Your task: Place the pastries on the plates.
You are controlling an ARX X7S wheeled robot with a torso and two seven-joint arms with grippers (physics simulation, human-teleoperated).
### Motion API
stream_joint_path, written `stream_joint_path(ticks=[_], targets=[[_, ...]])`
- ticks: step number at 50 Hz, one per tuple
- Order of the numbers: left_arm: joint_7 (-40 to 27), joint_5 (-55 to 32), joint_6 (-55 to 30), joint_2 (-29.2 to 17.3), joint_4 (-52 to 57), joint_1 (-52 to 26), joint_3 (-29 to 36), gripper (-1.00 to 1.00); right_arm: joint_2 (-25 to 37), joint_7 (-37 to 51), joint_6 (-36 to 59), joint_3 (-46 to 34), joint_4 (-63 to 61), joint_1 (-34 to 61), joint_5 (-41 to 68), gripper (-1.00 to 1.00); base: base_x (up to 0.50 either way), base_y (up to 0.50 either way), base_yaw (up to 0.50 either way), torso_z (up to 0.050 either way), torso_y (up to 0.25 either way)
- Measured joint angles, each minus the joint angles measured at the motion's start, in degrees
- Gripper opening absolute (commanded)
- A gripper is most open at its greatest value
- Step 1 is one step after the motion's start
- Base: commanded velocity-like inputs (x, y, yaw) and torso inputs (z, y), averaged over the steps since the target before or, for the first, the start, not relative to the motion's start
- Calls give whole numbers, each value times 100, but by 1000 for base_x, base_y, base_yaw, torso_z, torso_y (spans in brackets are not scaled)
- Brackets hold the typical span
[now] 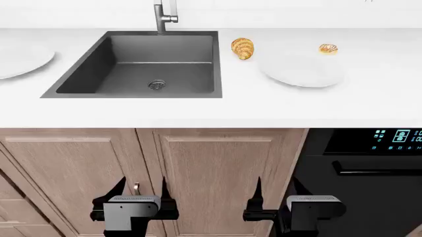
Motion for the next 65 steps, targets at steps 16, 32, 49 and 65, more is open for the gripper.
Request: stream_joint_path(ticks=[16, 32, 49, 65], targets=[[-214, -207, 35, -195, -30, -13, 174, 100, 183, 209, -33, -287, 18, 17, 94, 100, 0, -346, 0, 0, 0], [-391, -390, 25, -359, -40, -24, 363, 100, 350, 420, -42, -452, 38, 45, 252, 100, 0, -472, 0, 3, 0], [-507, -496, 140, -488, -58, -17, 537, 100, 471, 606, 4, -598, 50, 65, 343, 100, 0, -38, 0, 50, 0], [-602, -617, 153, -603, -28, -11, 675, 100, 563, 723, 0, -748, 51, 82, 421, 100, 0, -45, 0, 42, 0]])
